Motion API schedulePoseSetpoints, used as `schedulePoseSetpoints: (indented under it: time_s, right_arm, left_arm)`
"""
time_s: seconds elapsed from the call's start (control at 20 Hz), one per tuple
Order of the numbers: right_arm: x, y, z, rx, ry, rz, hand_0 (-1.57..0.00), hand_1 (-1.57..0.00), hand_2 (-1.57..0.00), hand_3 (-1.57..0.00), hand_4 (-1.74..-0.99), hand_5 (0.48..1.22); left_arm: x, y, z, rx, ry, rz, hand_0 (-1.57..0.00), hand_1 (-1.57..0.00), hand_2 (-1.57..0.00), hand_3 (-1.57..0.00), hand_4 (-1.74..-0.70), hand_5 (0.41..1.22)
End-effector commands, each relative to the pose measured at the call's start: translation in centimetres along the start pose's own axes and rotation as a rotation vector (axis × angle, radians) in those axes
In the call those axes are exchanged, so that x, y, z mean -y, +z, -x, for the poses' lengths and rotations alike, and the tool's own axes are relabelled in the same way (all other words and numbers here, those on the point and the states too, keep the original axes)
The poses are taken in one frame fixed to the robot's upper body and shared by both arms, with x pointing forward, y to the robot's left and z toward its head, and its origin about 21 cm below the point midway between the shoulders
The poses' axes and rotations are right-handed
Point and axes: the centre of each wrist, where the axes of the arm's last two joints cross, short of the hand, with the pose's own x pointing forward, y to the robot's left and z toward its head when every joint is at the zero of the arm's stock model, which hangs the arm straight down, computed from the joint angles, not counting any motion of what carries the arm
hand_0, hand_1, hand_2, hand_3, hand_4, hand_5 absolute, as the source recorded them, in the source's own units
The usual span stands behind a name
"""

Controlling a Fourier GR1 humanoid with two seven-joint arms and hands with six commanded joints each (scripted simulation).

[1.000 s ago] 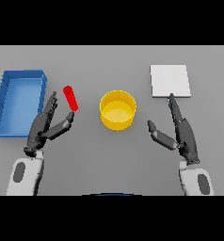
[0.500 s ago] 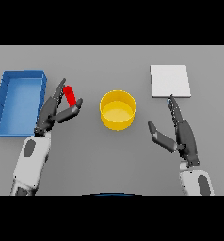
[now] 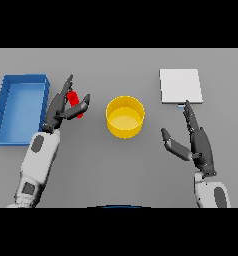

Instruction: Pick up the red beaker and tilt it to pour out 1 green nut into yellow bowl. Pick up the yellow bowl and place it on the metallic measuring scale.

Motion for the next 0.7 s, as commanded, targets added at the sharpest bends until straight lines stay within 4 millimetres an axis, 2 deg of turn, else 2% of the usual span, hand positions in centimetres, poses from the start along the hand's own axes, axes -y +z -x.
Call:
schedulePoseSetpoints:
  time_s: [0.0,0.1,0.15,0.2,0.25,0.3,0.35,0.4,0.5,0.6,0.65]
  right_arm:
    - [-0.2,0.0,-0.2,0.007,-0.008,-0.004,0.0,0.0,0.0,0.0,-1.244,0.643]
    - [-0.1,-0.1,-0.3,0.004,0.0,-0.009,0.0,0.0,0.0,0.0,-1.246,0.646]
    - [-0.1,0.1,-0.1,0.002,-0.005,-0.004,0.0,0.0,0.0,0.0,-1.244,0.644]
    - [0.0,-0.1,-0.3,-0.004,-0.004,-0.001,0.0,0.0,0.0,0.0,-1.242,0.645]
    - [0.1,-0.1,-0.2,-0.005,0.001,0.002,0.0,0.0,0.0,0.0,-1.24,0.645]
    - [-0.1,0.2,-0.2,0.006,0.007,-0.002,0.0,0.0,0.0,0.0,-1.236,0.647]
    - [-0.1,0.3,-0.1,-0.007,0.002,0.003,0.0,0.0,0.0,0.0,-1.237,0.648]
    - [0.0,0.4,0.1,-0.008,-0.008,-0.003,0.0,0.0,0.0,0.0,-1.239,0.648]
    - [-0.1,-0.2,-0.4,-0.006,0.002,-0.005,0.0,0.0,0.0,0.0,-1.239,0.648]
    - [-0.1,-0.1,-0.2,0.0,-0.003,-0.004,0.0,0.0,0.0,0.0,-1.242,0.65]
    - [-0.2,-0.2,-0.2,0.004,-0.022,0.001,0.0,0.0,0.0,0.0,-1.25,0.647]
  left_arm:
    - [0.1,-0.2,0.1,0.023,0.037,-0.002,0.0,0.0,0.0,0.0,-1.27,0.7]
    - [0.9,-0.5,0.7,0.031,0.074,-0.008,0.0,0.0,-0.01,0.0,-1.3,0.719]
    - [1.1,-0.6,1.2,0.029,0.091,-0.012,0.0,-0.01,-0.05,-0.04,-1.33,0.738]
    - [1.5,-0.9,1.1,0.028,0.101,-0.022,-0.08,-0.09,-0.16,-0.13,-1.36,0.761]
    - [1.6,-1.2,1.1,0.039,0.106,-0.034,-0.21,-0.23,-0.29,-0.25,-1.4,0.787]
    - [2.1,-1.0,1.4,0.043,0.107,-0.055,-0.38,-0.41,-0.46,-0.52,-1.41,0.874]
    - [1.9,-1.2,1.4,0.028,0.089,-0.08,-0.55,-0.59,-0.66,-0.73,-1.47,0.943]
    - [2.4,-1.4,1.1,0.028,0.052,-0.086,-0.76,-0.78,-0.84,-0.88,-1.52,0.999]
    - [2.6,-1.6,0.8,0.043,0.002,-0.078,-1.05,-1.07,-1.11,-1.06,-1.59,1.079]
    - [2.9,-1.4,0.9,0.066,0.006,-0.062,-1.24,-1.25,-1.27,-1.15,-1.64,1.13]
    - [2.8,-1.3,0.9,0.06,0.007,-0.063,-1.3,-1.31,-1.33,-1.24,-1.6,1.148]
